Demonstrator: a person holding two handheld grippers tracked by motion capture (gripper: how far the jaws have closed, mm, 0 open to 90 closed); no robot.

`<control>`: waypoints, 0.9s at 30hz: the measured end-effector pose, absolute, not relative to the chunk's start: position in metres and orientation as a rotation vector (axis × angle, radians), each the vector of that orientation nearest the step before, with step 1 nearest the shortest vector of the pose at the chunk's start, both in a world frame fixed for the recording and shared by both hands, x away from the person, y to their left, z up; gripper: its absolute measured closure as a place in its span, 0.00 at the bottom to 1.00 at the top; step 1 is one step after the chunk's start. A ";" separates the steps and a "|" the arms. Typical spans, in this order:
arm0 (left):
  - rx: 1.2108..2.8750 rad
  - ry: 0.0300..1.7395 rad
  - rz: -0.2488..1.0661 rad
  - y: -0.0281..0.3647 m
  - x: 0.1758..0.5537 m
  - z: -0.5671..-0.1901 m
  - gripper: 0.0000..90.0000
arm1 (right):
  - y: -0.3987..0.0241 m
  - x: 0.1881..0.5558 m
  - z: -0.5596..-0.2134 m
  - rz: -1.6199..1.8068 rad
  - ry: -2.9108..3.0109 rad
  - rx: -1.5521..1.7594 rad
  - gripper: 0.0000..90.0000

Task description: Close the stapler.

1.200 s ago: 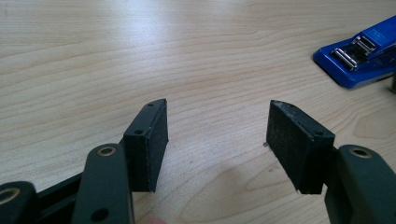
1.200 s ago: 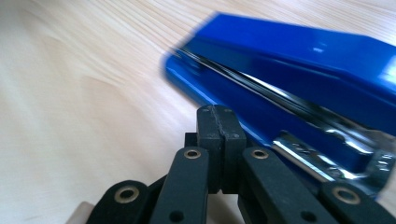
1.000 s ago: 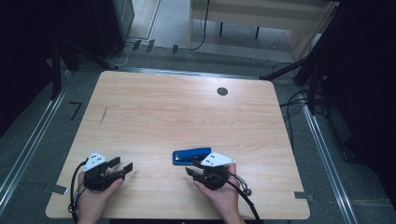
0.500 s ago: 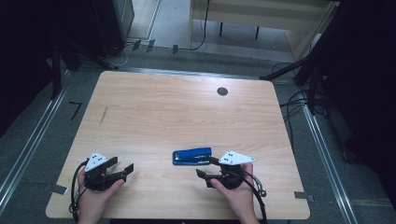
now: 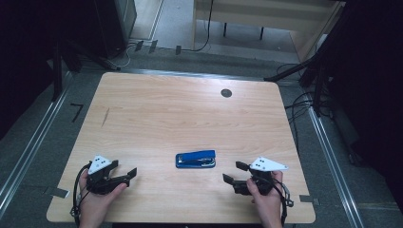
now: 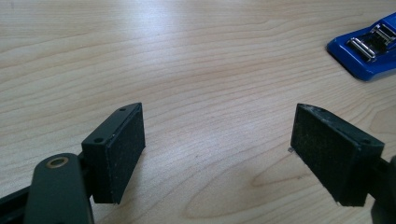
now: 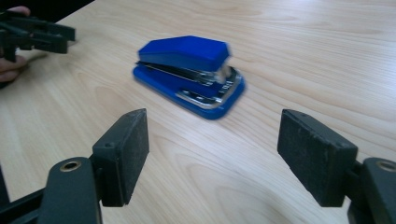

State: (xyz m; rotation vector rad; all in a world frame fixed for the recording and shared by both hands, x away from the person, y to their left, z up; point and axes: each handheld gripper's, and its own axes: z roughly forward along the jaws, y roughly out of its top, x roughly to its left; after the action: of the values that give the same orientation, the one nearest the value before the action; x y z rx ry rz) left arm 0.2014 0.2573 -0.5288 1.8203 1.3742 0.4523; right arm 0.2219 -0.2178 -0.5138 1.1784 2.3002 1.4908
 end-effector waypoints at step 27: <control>1.823 1.348 0.480 0.256 0.192 -0.528 0.15 | -0.313 0.197 -0.538 1.398 2.085 1.260 0.17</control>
State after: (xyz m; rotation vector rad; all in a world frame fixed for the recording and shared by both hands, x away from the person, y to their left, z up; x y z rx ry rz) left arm 0.1921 0.2563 -0.5282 1.8233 1.3475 0.4803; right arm 0.1972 -0.3133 -0.5379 1.2596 2.0852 1.3983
